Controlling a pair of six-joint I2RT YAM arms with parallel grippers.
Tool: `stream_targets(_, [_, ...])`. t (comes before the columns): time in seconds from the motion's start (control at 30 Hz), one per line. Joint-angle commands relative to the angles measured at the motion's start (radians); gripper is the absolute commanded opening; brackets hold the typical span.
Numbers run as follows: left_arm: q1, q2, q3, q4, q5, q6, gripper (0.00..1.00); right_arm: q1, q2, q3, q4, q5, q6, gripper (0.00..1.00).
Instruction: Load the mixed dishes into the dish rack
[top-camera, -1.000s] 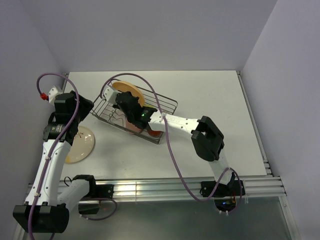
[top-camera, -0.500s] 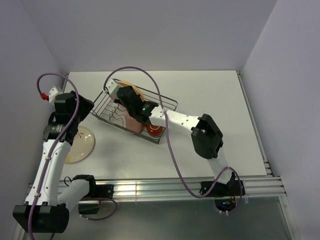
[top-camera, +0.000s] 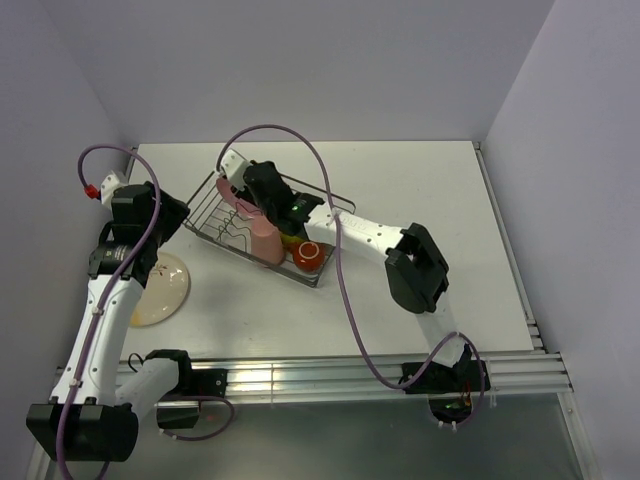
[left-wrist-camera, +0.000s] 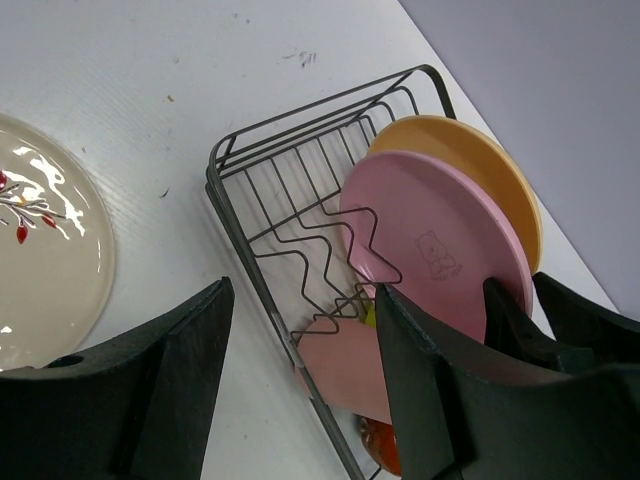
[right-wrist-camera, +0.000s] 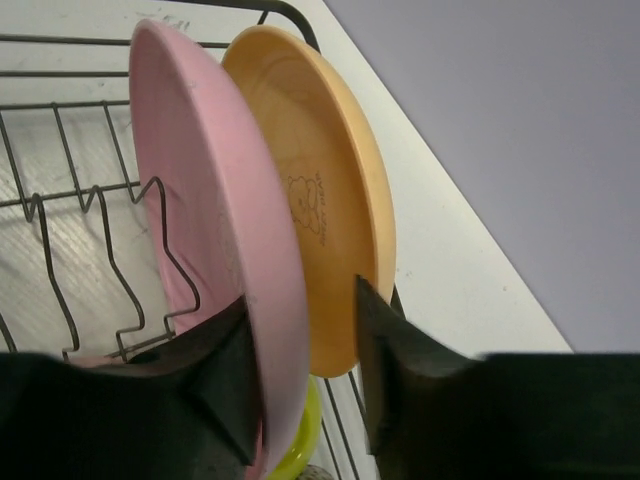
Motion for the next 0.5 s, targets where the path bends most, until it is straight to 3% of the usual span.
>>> stream_targets(0.0, [0.001, 0.002, 0.005, 0.024, 0.009, 0.011, 0.64, -0.035, 0.017, 0.056, 0.014, 0.005, 0.008, 0.51])
stream_targets(0.07, [0.001, 0.011, 0.005, 0.024, 0.011, 0.013, 0.65, -0.037, 0.016, 0.058, 0.017, 0.004, 0.015, 0.64])
stream_targets(0.17, [0.001, 0.027, 0.009, 0.013, 0.008, 0.013, 0.66, -0.037, 0.016, 0.061, 0.02, 0.002, 0.024, 0.7])
stream_targets(0.47, [0.001, 0.034, -0.002, 0.018, 0.014, 0.008, 0.66, -0.043, -0.019, 0.047, 0.03, -0.001, 0.041, 0.74])
